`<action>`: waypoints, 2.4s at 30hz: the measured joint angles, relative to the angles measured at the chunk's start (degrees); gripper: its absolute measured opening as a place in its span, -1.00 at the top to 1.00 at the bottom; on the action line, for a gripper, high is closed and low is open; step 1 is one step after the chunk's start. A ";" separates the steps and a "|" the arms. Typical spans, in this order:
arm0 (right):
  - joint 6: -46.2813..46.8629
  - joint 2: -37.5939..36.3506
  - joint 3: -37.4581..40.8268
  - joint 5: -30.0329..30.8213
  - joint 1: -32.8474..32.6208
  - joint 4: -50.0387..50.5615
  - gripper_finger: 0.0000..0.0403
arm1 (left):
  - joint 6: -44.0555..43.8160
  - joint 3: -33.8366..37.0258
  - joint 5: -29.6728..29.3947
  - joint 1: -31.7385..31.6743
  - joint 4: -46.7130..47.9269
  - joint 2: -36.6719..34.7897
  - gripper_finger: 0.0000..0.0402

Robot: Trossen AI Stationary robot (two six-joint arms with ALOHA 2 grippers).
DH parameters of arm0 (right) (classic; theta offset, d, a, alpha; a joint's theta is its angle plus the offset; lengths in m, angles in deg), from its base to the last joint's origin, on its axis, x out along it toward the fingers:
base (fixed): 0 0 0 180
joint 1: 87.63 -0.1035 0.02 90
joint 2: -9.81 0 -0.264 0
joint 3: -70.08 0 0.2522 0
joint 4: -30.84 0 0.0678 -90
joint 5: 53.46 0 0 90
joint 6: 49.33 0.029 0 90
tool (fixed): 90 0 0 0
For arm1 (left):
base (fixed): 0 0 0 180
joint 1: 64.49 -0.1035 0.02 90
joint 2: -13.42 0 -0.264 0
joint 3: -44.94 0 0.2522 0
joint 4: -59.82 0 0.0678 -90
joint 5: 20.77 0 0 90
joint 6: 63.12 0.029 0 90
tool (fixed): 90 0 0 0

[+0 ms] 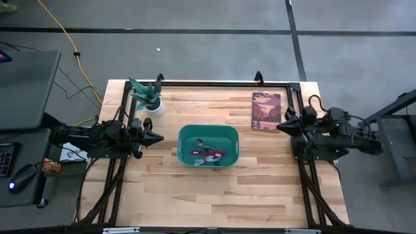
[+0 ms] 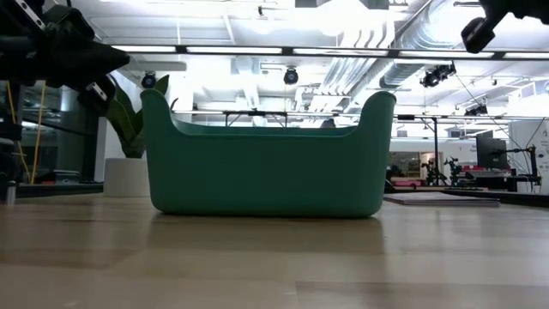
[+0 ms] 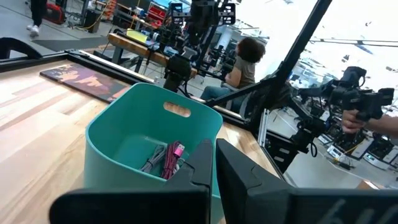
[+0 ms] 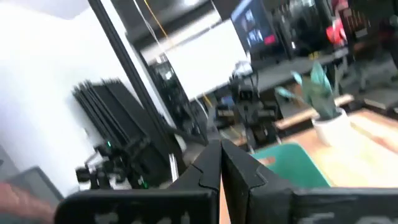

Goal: Pick and place USB-C Cables
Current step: Return to Home Position

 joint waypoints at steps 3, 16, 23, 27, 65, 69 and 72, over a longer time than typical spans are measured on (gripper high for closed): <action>-0.02 -2.29 3.63 0.43 -0.02 -5.10 1.00 | 0.00 0.00 0.00 0.00 0.00 0.00 1.00; 4.50 -3.03 17.53 3.51 -0.73 -27.44 1.00 | 0.00 0.00 0.00 0.00 0.00 0.00 1.00; 1.35 -3.03 18.23 7.50 -6.17 -26.36 1.00 | 0.00 0.00 0.00 -0.01 -0.01 0.00 1.00; -0.58 -3.03 18.23 9.42 -9.31 -23.53 1.00 | 0.02 0.00 0.00 -0.01 0.00 0.00 1.00; -7.63 -4.47 21.51 7.60 -10.25 -7.31 1.00 | 0.02 -0.02 -0.02 -0.02 -0.13 0.00 1.00; -7.85 -4.47 21.51 7.70 -10.25 -7.31 1.00 | 0.02 -0.02 -0.02 -0.02 -0.11 0.00 1.00; -7.67 -4.50 21.53 7.70 -10.25 -7.31 1.00 | 0.02 -0.02 -0.02 -0.02 -0.13 0.00 1.00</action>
